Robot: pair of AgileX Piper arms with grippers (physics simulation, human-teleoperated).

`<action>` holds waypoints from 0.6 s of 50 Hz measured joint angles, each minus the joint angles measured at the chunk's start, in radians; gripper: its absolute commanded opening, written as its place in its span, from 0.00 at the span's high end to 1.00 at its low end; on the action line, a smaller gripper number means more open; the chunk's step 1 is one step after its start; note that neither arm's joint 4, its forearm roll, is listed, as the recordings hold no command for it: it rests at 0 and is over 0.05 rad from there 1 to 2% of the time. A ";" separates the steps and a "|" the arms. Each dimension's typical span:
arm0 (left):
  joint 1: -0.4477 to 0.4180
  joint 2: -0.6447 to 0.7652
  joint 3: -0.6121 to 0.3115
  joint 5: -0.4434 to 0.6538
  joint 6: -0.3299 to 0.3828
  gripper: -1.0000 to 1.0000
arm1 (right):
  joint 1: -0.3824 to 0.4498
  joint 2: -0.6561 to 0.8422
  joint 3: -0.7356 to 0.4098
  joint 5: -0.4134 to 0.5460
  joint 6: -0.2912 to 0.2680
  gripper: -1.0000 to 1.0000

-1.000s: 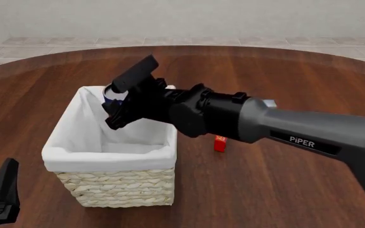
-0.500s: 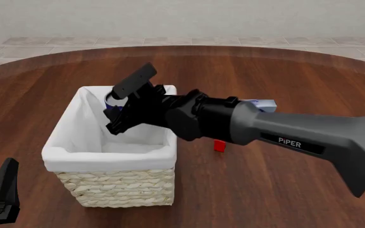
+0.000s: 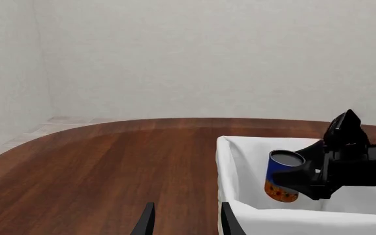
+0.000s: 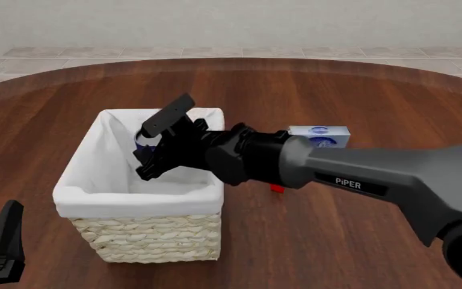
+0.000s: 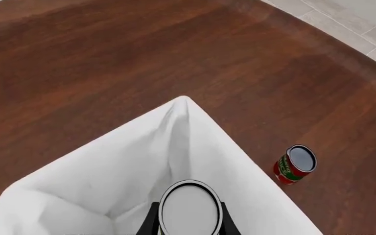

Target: Pick up the alphabet soup and put it in the basket.

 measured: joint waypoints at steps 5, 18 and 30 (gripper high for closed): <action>0.000 0.000 0.000 0.000 0.000 0.00 | 0.001 0.006 0.000 0.000 0.000 1.00; 0.000 0.000 0.000 -0.001 0.000 0.00 | 0.000 0.027 -0.002 0.003 -0.008 1.00; 0.000 0.000 0.000 -0.001 0.000 0.00 | -0.002 0.047 -0.006 0.005 -0.016 1.00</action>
